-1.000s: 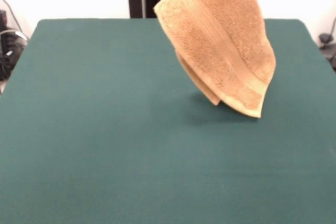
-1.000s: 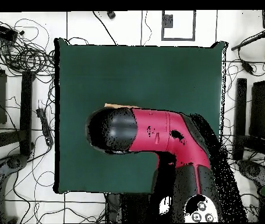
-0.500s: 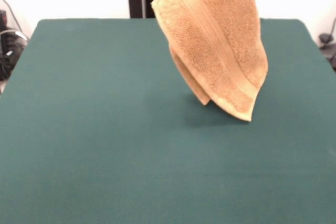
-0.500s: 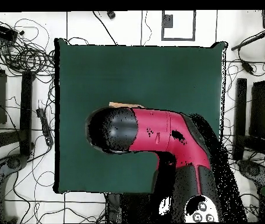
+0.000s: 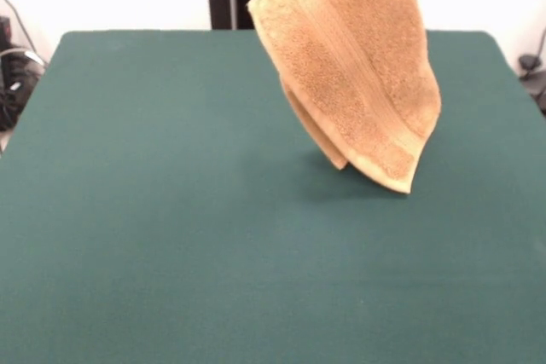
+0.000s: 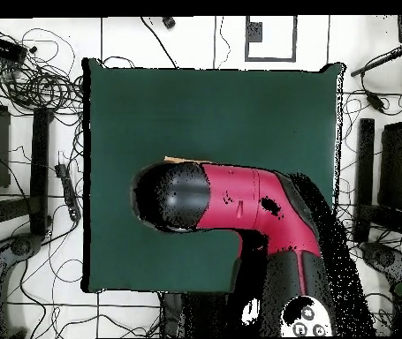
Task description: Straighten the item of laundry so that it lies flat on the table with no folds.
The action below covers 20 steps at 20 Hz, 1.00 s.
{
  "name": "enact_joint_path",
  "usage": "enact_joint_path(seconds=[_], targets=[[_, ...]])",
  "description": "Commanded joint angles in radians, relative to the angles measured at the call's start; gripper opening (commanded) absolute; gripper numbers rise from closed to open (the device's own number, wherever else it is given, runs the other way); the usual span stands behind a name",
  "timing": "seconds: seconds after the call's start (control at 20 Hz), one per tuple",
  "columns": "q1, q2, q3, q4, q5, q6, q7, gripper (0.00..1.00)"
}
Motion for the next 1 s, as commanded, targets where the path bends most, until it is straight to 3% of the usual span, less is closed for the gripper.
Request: enact_joint_path(seconds=[0.05, 1.0], targets=[[0.022, 0.055, 0.007, 0.051, 0.046, -0.048, 0.198, 0.0], [0.012, 0.04, 0.006, 0.06, 0.071, -0.028, 0.189, 0.0]])
